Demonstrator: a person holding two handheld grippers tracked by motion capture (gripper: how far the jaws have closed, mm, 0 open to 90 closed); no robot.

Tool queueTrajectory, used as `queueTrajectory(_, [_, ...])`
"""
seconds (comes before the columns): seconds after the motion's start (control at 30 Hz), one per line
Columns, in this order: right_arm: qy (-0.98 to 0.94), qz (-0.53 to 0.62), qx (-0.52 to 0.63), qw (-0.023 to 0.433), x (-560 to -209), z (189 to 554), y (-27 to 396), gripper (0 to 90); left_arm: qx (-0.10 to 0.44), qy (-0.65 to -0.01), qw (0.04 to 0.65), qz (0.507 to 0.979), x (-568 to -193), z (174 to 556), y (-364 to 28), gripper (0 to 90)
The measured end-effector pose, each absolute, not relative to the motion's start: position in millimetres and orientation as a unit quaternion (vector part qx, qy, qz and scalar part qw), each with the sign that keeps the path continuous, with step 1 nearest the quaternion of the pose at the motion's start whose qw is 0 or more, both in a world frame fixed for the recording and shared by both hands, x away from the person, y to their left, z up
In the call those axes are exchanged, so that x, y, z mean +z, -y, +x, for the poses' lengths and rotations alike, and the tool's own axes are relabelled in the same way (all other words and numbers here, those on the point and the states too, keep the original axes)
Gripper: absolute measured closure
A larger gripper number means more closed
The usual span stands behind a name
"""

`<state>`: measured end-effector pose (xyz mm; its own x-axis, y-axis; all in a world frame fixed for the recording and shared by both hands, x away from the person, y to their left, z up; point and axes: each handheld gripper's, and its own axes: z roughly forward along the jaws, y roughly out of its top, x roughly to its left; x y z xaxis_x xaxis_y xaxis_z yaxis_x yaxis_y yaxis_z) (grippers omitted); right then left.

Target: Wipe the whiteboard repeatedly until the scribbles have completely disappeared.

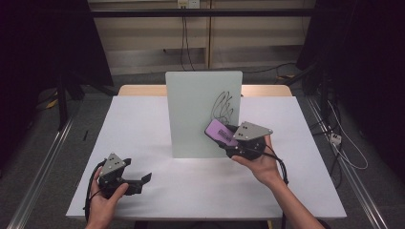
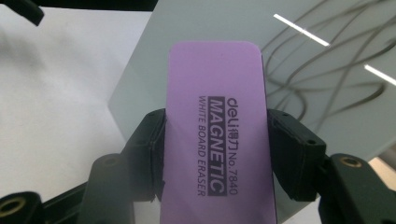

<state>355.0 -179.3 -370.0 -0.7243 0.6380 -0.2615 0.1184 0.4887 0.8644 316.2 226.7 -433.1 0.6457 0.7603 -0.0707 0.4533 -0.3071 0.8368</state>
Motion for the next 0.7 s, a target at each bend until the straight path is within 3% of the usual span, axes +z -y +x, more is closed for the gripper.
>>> queueTrajectory(0.7, [-0.807, 0.235, 0.436, 0.322, -363, 367, 177, 41.9, 0.17, -0.387, 0.445, 0.789, -434, 317, -228, 5.6])
